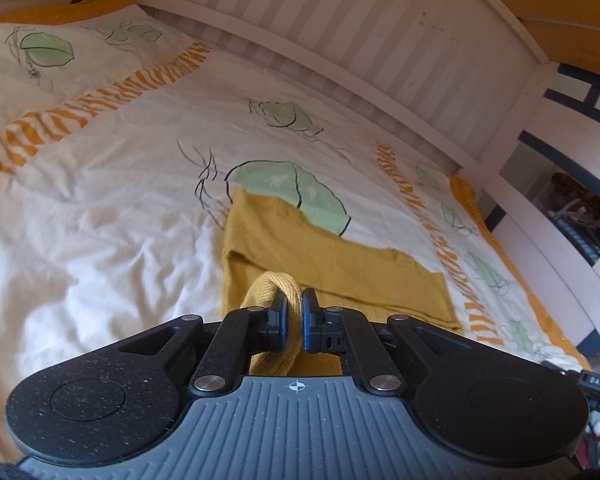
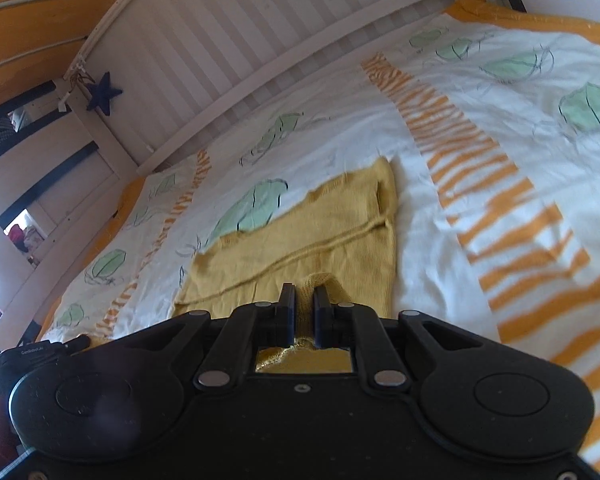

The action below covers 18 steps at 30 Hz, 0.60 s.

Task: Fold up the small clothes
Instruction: 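Lift the hem with both grippers and fold it toward the collar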

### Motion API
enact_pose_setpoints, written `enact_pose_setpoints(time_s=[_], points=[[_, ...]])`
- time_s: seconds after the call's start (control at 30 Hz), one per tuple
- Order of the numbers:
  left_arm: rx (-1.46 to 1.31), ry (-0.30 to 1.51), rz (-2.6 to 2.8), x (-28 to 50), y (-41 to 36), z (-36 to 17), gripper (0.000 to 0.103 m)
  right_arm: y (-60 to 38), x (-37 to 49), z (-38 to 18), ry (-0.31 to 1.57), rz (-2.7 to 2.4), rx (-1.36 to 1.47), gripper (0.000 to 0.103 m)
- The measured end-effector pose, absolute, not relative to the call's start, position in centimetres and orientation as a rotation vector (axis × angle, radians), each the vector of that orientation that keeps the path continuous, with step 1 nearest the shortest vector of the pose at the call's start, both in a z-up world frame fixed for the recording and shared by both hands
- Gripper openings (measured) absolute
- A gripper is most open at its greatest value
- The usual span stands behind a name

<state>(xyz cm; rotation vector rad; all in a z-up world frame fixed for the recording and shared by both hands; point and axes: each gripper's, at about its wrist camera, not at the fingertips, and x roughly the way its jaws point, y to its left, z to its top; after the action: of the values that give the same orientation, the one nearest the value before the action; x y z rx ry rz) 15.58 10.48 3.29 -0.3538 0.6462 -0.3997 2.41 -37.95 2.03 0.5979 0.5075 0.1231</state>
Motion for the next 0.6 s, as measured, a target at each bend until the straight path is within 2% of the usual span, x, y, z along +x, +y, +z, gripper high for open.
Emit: enact_pose_setpoints(time_s=[0.6], points=[[-0.396, 0.677, -0.349, 28.4, 7.7, 1.5, 0.006, -40.2, 15.5, 2.2, 0.461, 0.041, 0.523, 0.016]])
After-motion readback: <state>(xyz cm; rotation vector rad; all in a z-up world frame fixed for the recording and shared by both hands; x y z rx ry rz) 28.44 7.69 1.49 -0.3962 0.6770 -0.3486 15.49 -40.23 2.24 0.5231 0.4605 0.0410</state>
